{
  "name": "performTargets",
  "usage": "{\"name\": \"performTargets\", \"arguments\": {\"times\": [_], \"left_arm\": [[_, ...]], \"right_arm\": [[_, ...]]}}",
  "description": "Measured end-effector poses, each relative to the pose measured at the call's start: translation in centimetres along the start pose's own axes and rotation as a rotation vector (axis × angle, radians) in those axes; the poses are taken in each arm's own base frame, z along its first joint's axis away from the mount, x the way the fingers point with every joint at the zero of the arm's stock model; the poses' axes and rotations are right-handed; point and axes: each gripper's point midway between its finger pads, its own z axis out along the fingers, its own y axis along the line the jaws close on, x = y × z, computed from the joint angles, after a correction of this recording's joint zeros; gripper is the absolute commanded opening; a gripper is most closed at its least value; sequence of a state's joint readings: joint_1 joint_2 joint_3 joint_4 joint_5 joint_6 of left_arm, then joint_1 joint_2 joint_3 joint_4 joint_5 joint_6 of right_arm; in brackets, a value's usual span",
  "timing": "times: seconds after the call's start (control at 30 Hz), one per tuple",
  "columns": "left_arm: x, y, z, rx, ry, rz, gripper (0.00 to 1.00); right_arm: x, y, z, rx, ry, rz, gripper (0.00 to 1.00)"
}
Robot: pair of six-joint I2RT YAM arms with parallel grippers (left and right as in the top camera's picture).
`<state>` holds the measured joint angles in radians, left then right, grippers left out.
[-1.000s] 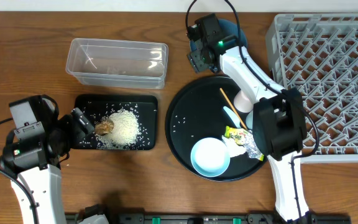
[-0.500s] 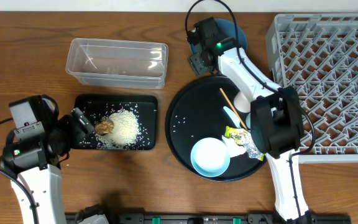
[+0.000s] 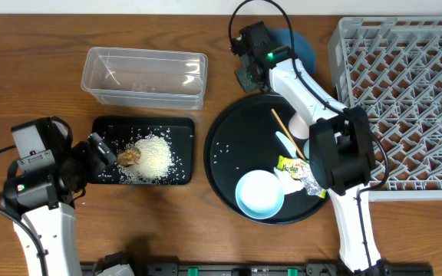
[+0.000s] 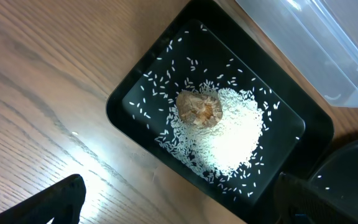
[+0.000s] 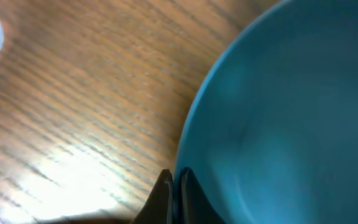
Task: Sort waste into correct bins and load items into the dishwasher rack
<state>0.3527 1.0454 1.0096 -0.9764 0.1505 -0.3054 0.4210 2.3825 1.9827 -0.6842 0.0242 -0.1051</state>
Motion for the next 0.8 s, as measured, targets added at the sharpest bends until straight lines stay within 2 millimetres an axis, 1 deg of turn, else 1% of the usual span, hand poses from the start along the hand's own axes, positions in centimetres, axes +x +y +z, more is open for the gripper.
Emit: {"name": "performTargets", "arguments": {"times": [0.2, 0.3, 0.37, 0.4, 0.43, 0.47, 0.5, 0.57, 0.6, 0.63, 0.67, 0.7, 0.73, 0.77, 0.8], "left_arm": [[0.0, 0.0, 0.0, 0.0, 0.0, 0.0, 0.98], [0.0, 0.0, 0.0, 0.0, 0.0, 0.0, 0.98], [0.0, 0.0, 0.0, 0.0, 0.0, 0.0, 0.98], [0.0, 0.0, 0.0, 0.0, 0.0, 0.0, 0.98], [0.0, 0.0, 0.0, 0.0, 0.0, 0.0, 0.98], [0.0, 0.0, 0.0, 0.0, 0.001, 0.0, 0.98], [0.0, 0.0, 0.0, 0.0, 0.0, 0.0, 0.98], [0.0, 0.0, 0.0, 0.0, 0.0, 0.0, 0.98], [0.0, 0.0, 0.0, 0.0, 0.0, 0.0, 0.98], [0.0, 0.0, 0.0, 0.0, 0.0, 0.0, 0.98], [0.0, 0.0, 0.0, 0.0, 0.0, 0.0, 0.98], [0.0, 0.0, 0.0, 0.0, 0.0, 0.0, 0.98], [0.0, 0.0, 0.0, 0.0, 0.0, 0.0, 0.98], [0.0, 0.0, 0.0, 0.0, 0.0, 0.0, 0.98], [0.0, 0.0, 0.0, 0.0, 0.0, 0.0, 0.98]], "right_arm": [[-0.5, 0.4, -0.5, -0.081, -0.016, 0.053, 0.01], [-1.5, 0.4, -1.9, -0.127, -0.05, 0.087, 0.01], [-2.8, 0.0, -4.0, -0.156, -0.097, 0.113, 0.01], [-3.8, -0.5, -5.8, -0.167, -0.136, 0.132, 0.01], [-4.5, -1.1, -7.2, -0.171, -0.166, 0.146, 0.01], [-5.7, -2.2, -9.6, -0.175, -0.218, 0.165, 0.01], [-6.3, -2.9, -11.0, -0.175, -0.248, 0.179, 0.01], [-7.9, -5.8, -16.1, -0.17, -0.352, 0.225, 0.01], [-8.4, -7.1, -18.5, -0.17, -0.397, 0.247, 0.01], [-8.8, -8.5, -20.7, -0.17, -0.441, 0.269, 0.01], [-8.9, -10.4, -23.5, -0.169, -0.493, 0.298, 0.01], [-8.9, -11.7, -25.5, -0.17, -0.53, 0.319, 0.01], [-8.8, -12.9, -27.1, -0.173, -0.559, 0.335, 0.01], [-8.3, -14.6, -29.0, -0.174, -0.592, 0.36, 0.01], [-7.6, -15.8, -30.2, -0.18, -0.605, 0.381, 0.01]]}}
